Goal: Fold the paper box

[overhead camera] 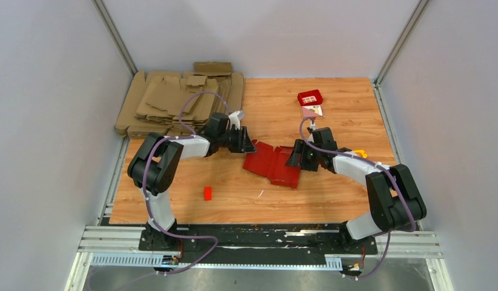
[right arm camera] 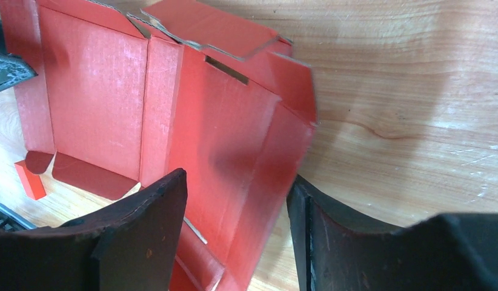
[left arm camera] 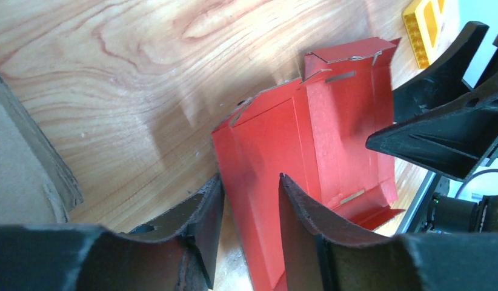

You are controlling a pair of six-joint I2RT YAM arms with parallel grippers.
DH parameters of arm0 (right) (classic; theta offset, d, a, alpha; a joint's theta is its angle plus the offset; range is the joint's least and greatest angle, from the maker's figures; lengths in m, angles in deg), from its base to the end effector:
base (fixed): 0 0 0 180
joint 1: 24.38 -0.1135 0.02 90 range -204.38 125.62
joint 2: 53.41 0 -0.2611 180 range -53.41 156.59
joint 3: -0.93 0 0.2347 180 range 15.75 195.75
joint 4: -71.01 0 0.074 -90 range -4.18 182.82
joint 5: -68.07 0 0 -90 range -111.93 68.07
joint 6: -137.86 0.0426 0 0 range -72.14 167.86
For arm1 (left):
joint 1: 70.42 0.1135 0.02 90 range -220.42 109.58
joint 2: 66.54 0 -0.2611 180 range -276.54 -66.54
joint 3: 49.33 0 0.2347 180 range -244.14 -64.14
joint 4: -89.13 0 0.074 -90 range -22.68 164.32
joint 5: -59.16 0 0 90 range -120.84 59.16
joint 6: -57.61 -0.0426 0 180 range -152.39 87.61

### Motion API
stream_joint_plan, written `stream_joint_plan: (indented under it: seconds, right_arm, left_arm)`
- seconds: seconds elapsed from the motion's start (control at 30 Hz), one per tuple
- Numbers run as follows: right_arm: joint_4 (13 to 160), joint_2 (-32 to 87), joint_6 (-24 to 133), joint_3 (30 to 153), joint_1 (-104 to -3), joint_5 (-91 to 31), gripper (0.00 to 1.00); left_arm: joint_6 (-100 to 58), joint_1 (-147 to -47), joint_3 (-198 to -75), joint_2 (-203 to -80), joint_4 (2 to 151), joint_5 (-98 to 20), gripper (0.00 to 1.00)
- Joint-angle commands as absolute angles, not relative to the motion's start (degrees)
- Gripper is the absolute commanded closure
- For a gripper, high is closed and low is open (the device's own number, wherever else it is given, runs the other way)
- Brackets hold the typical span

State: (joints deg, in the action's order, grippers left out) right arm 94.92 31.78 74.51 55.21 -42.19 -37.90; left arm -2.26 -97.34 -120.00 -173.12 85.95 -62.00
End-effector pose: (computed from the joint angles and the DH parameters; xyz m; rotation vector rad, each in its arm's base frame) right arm 0.2494 0.0924 0.1592 0.0851 2.6025 0.6498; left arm 0.3202 -0.1873 0.1564 0.2481 2.3785 -1.1196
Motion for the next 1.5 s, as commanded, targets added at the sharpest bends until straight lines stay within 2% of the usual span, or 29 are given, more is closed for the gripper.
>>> stream_joint_plan:
  seconds: [0.0, 0.13, 0.23, 0.33, 0.47, 0.5, 0.63, 0.67, 0.8, 0.9, 1.23, 1.33, 1.4, 1.47]
  right_arm:
    - [94.08, 31.46, 73.24, 54.90, -41.87, -37.54, 0.40]
    - [93.99, 29.88, 73.25, 54.79, -41.88, -38.55, 0.47]
    - [93.87, 28.24, 73.36, 54.62, -41.87, -39.04, 0.52]
    - [93.79, 26.77, 73.28, 54.34, -41.92, -39.05, 0.62]
    - [94.06, 26.13, 72.99, 54.41, -41.88, -38.55, 0.83]
    - [94.20, 26.21, 72.93, 54.56, -41.88, -38.46, 0.85]
    - [94.54, 26.87, 72.36, 55.39, -41.93, -38.79, 0.83]
    - [94.60, 26.92, 72.18, 55.57, -41.97, -38.96, 0.79]
    - [93.94, 26.21, 71.61, 55.78, -42.19, -40.48, 0.55]
    - [91.35, 24.36, 71.07, 54.66, -42.75, -42.88, 0.47]
    - [86.38, 23.14, 68.30, 54.23, -47.02, -46.92, 0.44]
    - [82.89, 22.70, 68.01, 53.22, -47.14, -48.09, 0.50]
    - [81.68, 21.94, 67.43, 52.66, -47.30, -48.98, 0.55]
    - [81.26, 21.22, 66.57, 52.40, -47.45, -49.09, 0.60]
  left_arm:
    - [-0.19, -97.41, -119.44, -171.87, 91.71, -66.24, 0.61]
    - [4.08, -97.49, -116.90, -171.17, 98.51, -70.33, 0.74]
    - [5.40, -97.49, -115.70, -170.53, 101.48, -72.66, 0.78]
    - [5.81, -97.49, -114.55, -169.73, 102.97, -74.23, 0.81]
    - [3.40, -97.49, -113.17, -167.50, 101.74, -73.81, 0.90]
    - [2.78, -97.49, -112.75, -166.55, 101.62, -73.62, 0.91]
    - [-0.91, -97.49, -111.13, -161.54, 100.10, -72.01, 0.94]
    - [-1.72, -97.49, -110.61, -160.14, 99.81, -71.53, 0.95]
    - [-4.80, -97.49, -107.45, -154.28, 100.18, -68.70, 1.00]
    - [-6.19, -97.49, -103.04, -149.65, 102.84, -66.45, 1.00]
    - [-7.13, -98.35, -92.92, -141.17, 113.14, -63.24, 1.00]
    - [-7.26, -98.37, -91.89, -140.50, 113.98, -63.20, 1.00]
    - [-6.92, -98.36, -91.39, -140.94, 115.01, -64.11, 0.92]
    - [-6.10, -98.36, -91.34, -142.40, 116.05, -65.72, 0.79]
